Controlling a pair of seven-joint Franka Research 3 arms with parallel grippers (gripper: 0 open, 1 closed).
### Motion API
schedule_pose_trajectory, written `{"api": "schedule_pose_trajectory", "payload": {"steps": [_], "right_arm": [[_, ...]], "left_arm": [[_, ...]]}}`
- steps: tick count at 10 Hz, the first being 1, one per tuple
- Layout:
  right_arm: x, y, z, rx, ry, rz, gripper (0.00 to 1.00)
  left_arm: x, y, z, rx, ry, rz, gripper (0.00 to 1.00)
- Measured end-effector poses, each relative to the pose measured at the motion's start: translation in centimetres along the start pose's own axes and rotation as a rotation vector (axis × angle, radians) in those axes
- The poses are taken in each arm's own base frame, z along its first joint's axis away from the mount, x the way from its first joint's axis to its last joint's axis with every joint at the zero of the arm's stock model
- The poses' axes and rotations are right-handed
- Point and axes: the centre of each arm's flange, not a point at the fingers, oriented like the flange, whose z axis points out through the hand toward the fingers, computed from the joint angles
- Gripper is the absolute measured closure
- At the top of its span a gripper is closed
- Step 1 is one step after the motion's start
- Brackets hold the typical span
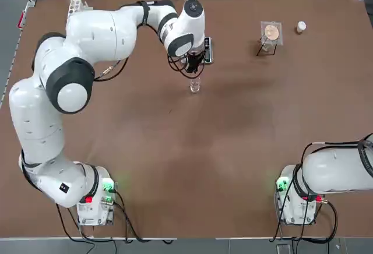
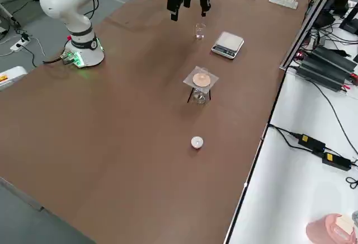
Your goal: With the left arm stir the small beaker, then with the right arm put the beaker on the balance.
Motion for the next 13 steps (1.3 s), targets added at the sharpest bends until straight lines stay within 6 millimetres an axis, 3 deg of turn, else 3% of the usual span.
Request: {"api": "schedule_pose_trajectory", "payload": {"steps": [9, 13], "right_arm": [[0.0, 0.4, 0.0, 0.000, 0.001, 0.007, 0.00], [0.0, 0.5, 0.0, 0.000, 0.001, 0.010, 0.00]], "left_arm": [[-0.6, -0.3, 0.6, 0.033, 0.025, 0.025, 0.92], [0.5, 0.2, 0.0, 0.026, 0.001, -0.018, 0.92]]}}
